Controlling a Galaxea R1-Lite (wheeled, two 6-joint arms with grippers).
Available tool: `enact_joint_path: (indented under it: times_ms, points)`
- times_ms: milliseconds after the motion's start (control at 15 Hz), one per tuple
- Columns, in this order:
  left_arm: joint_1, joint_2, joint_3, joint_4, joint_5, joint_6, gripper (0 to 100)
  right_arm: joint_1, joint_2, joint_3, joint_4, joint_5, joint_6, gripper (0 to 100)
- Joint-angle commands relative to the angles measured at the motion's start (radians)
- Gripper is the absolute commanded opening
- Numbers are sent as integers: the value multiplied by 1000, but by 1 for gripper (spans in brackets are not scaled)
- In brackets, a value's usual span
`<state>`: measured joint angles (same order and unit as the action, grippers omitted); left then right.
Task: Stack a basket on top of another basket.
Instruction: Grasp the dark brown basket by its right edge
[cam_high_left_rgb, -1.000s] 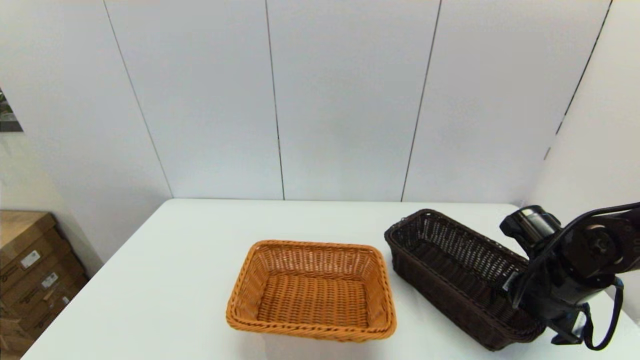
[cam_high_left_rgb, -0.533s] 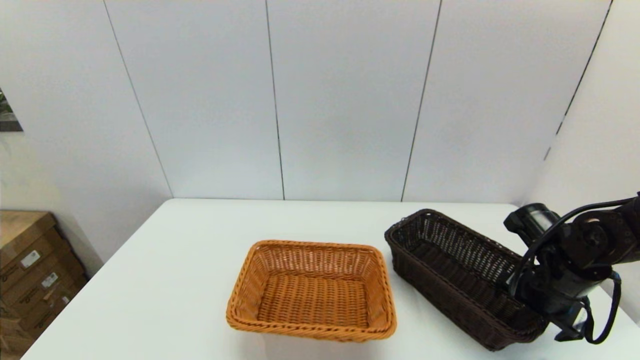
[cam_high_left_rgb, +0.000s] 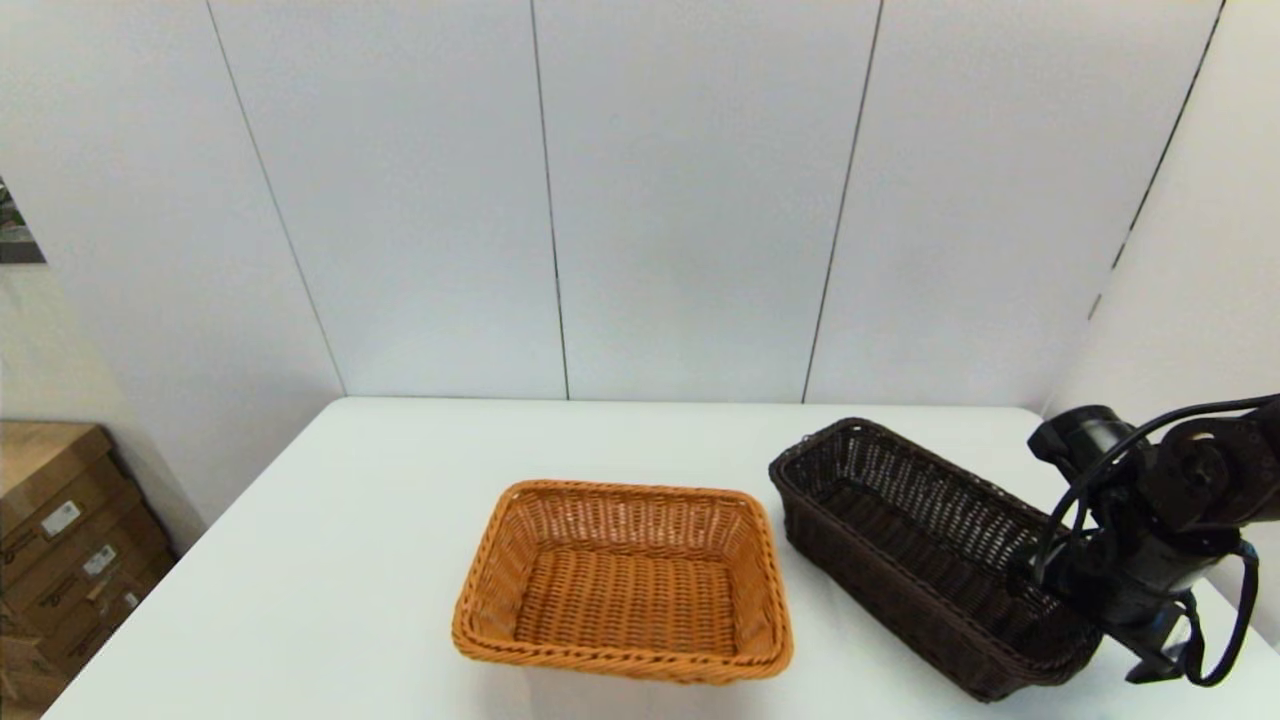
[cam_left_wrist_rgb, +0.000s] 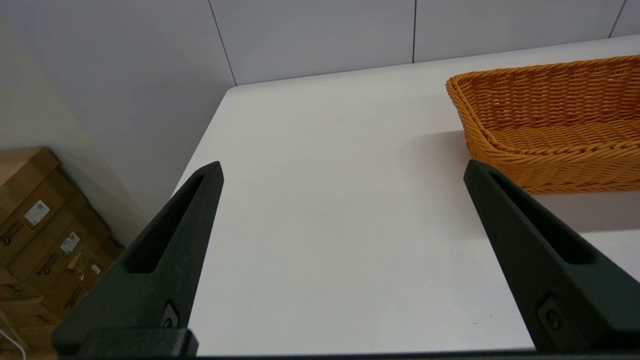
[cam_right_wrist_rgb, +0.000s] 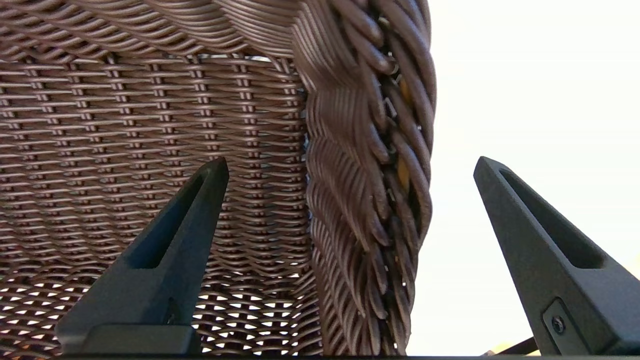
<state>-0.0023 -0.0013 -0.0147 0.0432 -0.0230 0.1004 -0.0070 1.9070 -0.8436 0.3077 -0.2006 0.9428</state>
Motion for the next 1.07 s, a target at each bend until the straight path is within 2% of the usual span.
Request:
enact_joint_path:
  times_ms: [67, 533, 600, 1067]
  points:
    - [-1, 0, -1, 0, 0, 1, 100, -7, 9, -2, 2, 20, 8, 100]
    - [-1, 0, -1, 0, 0, 1, 100, -10, 21, -3, -2, 27, 11, 100]
    - [-1, 0, 1, 0, 0, 1, 100, -10, 27, -3, -4, 26, 11, 0]
    - [-1, 0, 1, 0, 0, 1, 100, -16, 35, -17, 2, 33, 13, 0]
